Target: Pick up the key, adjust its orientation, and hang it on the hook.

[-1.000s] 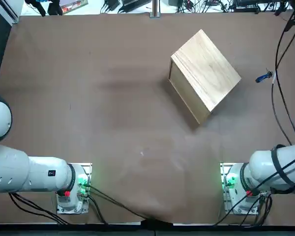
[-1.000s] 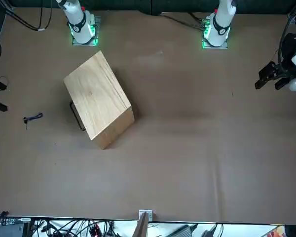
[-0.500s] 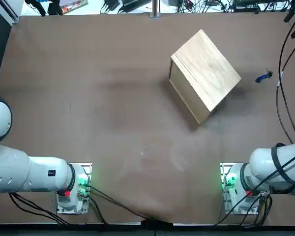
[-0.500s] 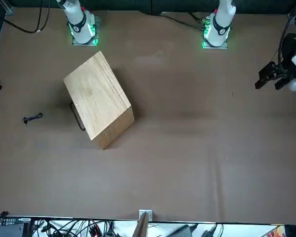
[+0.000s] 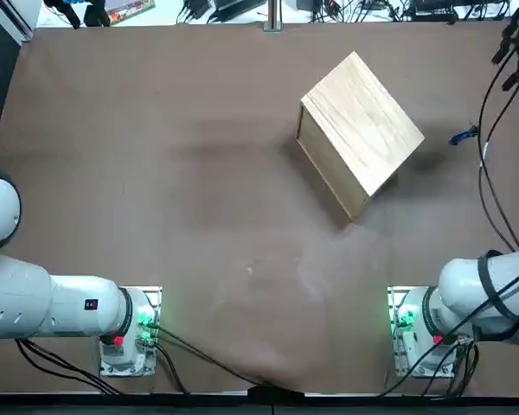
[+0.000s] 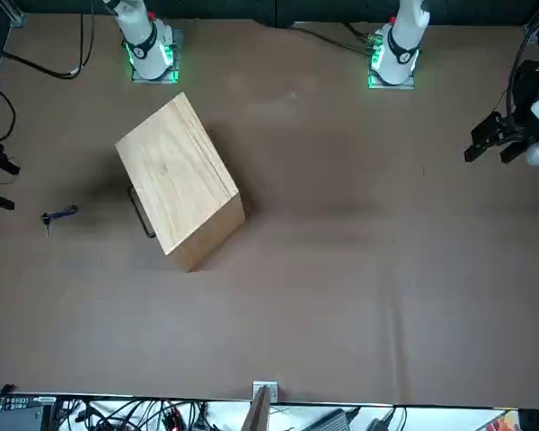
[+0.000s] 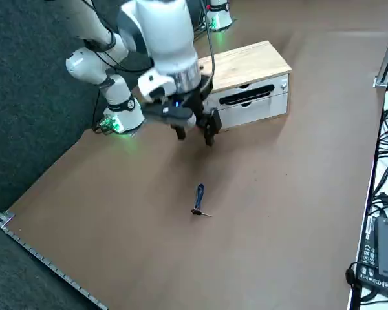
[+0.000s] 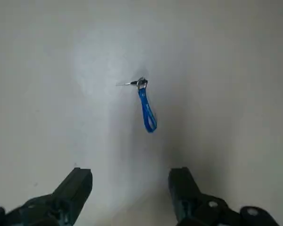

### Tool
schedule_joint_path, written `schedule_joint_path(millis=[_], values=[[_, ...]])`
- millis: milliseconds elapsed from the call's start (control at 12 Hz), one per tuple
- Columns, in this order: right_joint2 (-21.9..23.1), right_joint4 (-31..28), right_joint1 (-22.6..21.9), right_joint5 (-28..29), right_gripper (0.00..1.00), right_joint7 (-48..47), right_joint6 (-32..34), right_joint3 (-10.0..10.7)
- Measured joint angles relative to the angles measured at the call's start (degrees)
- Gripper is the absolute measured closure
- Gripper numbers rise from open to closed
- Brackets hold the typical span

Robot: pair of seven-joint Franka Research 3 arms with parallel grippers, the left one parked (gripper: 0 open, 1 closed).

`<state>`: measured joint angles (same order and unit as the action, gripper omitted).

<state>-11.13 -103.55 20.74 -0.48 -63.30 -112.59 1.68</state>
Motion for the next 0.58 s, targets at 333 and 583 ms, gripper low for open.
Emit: schedule_joint_path(millis=[333, 583], values=[[-2.14, -7.2, 2.32, -0.04, 0.0, 5.43, -9.38, 0.0], [-5.2, -9.24, 3.65, -0.04, 0.0, 8.14, -14.62, 0.0]])
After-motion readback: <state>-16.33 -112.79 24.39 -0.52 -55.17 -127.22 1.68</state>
